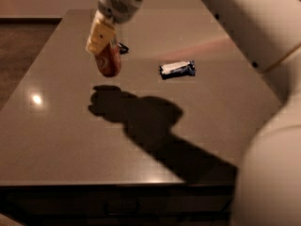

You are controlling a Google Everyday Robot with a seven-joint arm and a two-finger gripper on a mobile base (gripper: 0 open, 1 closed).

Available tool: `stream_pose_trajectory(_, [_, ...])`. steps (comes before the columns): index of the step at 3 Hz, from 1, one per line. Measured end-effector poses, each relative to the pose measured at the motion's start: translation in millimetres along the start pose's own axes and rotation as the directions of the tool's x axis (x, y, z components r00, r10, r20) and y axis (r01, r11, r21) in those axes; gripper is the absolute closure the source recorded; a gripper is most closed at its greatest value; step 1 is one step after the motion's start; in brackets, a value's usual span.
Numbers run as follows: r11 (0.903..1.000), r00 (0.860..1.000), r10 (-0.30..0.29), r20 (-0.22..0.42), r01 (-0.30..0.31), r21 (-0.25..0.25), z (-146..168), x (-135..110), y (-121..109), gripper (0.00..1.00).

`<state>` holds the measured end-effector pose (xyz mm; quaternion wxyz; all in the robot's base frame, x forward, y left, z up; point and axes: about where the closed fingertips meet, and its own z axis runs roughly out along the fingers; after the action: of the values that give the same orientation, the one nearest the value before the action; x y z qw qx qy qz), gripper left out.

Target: Move coke can near rxbar chocolate

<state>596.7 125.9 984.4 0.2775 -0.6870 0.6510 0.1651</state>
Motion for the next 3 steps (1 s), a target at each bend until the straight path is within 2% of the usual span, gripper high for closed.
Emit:
stream_pose_trajectory(1, [0.9995,1.000,0.024,0.010,-0.024,0.018,4.9,-13.0,-38.7,1.00])
stream_pose_trajectory(2, [0.9958,0.996,0.085,0.009,-0.086,0.033,19.4,-10.0,-65.6,1.00])
stream_pose_trajectory(3, [0.9843,0.985,0.172,0.006,-0.173,0.037,35.4,3.5,-78.4,1.00])
